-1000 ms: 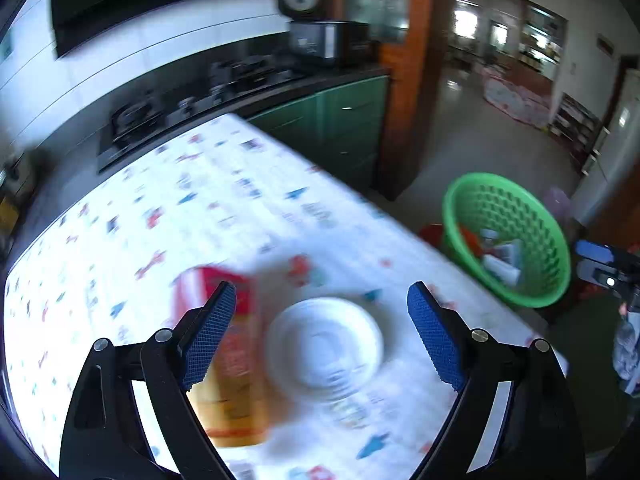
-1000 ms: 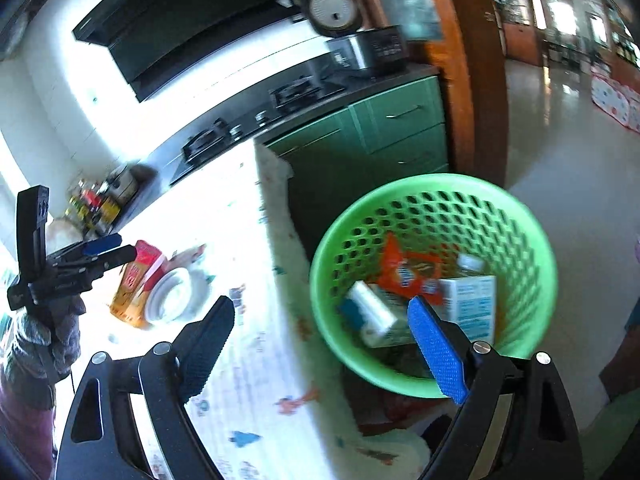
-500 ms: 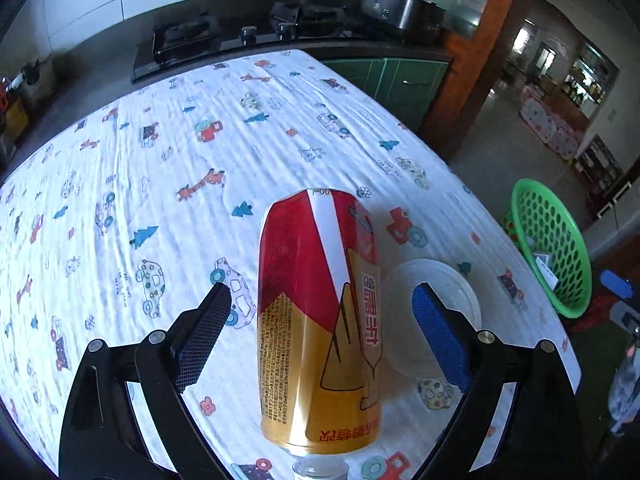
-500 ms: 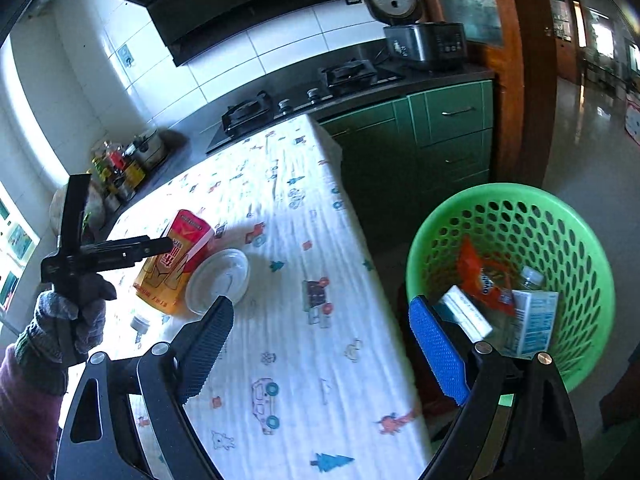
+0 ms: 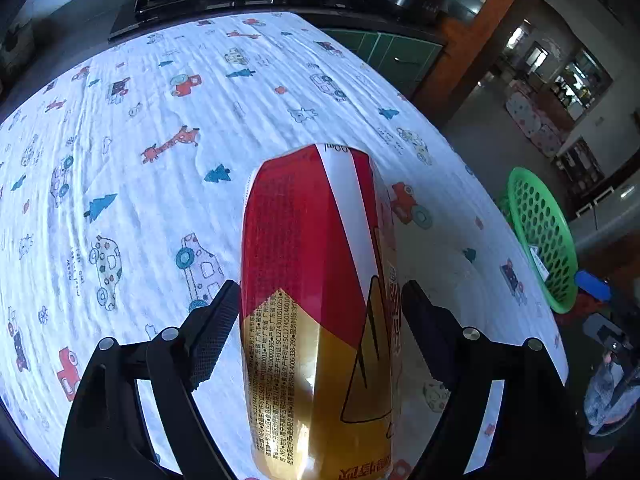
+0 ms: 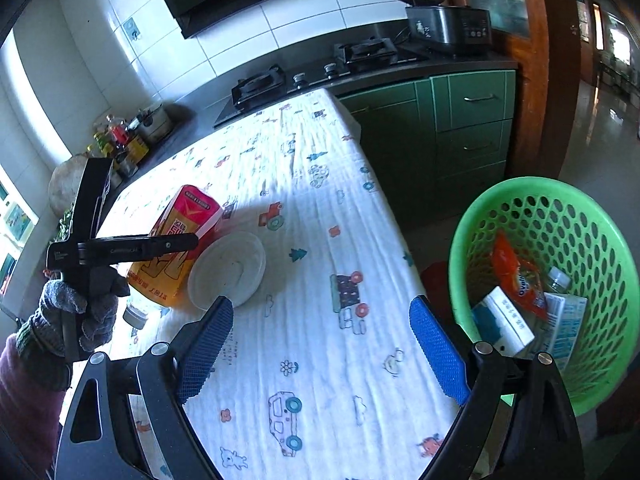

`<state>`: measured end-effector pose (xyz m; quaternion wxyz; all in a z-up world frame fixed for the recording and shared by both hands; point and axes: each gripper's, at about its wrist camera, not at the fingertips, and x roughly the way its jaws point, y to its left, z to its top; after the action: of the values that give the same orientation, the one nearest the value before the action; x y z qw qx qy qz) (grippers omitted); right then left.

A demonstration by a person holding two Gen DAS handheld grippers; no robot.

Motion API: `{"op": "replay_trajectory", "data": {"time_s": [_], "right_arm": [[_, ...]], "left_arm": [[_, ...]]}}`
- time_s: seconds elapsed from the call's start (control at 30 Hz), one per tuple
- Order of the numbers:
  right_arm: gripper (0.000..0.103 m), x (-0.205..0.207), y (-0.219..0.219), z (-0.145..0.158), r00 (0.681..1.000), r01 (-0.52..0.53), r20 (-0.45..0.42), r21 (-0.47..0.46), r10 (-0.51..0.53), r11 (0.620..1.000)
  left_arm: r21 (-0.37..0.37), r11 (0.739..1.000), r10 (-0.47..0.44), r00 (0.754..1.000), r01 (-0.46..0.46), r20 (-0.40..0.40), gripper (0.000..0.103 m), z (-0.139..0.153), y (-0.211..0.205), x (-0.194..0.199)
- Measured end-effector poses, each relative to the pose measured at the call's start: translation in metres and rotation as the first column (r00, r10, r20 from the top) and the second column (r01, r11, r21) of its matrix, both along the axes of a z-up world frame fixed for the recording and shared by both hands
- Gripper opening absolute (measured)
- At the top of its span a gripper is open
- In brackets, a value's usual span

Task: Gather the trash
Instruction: 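Grasp the red-and-gold can with the left tool while the right tool grasps the white lid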

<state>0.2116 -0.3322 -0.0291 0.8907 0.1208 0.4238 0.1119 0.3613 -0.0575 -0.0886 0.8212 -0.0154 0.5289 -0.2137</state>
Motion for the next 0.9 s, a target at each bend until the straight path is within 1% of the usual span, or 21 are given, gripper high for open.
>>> {"op": "replay_trajectory", "data": {"time_s": [0.13, 0.2, 0.23, 0.4, 0.47, 0.67, 0.8, 0.9], "right_arm": [[0.087, 0.006, 0.008, -0.003, 1.000, -0.014, -0.008, -0.005, 0.014, 1.000], [0.087, 0.009, 0.011, -0.005, 1.000, -0.020, -0.014, -0.003, 0.020, 1.000], [0.087, 0.011, 0.014, -0.006, 1.000, -0.024, -0.016, -0.005, 0.024, 1.000], [0.087, 0.019, 0.026, -0.010, 0.998, -0.048, -0.027, -0.013, 0.048, 0.999], [0.087, 0.022, 0.033, -0.011, 0.997, -0.070, -0.033, -0.017, 0.070, 0.997], [0.087, 0.031, 0.061, -0.018, 0.989, -0.140, -0.043, -0.037, 0.138, 0.989], [0.092, 0.038, 0.082, -0.024, 0.981, -0.189, -0.051, -0.062, 0.186, 0.980], [0.093, 0.045, 0.099, -0.030, 0.975, -0.219, -0.059, -0.110, 0.213, 0.970]], "left_arm": [[0.007, 1.000, -0.004, 1.000, 0.004, 0.006, 0.079, -0.001, 0.004, -0.003], [-0.015, 1.000, -0.002, 1.000, 0.002, 0.005, 0.071, 0.000, 0.007, -0.003], [-0.029, 1.000, 0.000, 1.000, 0.000, 0.006, 0.071, 0.001, 0.010, -0.003], [-0.005, 1.000, 0.009, 0.999, -0.008, 0.040, 0.071, 0.007, 0.014, -0.010], [-0.017, 1.000, 0.016, 0.999, -0.015, 0.049, 0.070, 0.012, 0.020, -0.013], [-0.012, 0.999, 0.038, 0.996, -0.037, 0.079, 0.070, 0.029, 0.041, -0.022], [-0.005, 0.999, 0.055, 0.994, -0.054, 0.090, 0.070, 0.034, 0.055, -0.025], [-0.007, 0.998, 0.070, 0.994, -0.070, 0.087, 0.070, 0.032, 0.064, -0.024]]}}
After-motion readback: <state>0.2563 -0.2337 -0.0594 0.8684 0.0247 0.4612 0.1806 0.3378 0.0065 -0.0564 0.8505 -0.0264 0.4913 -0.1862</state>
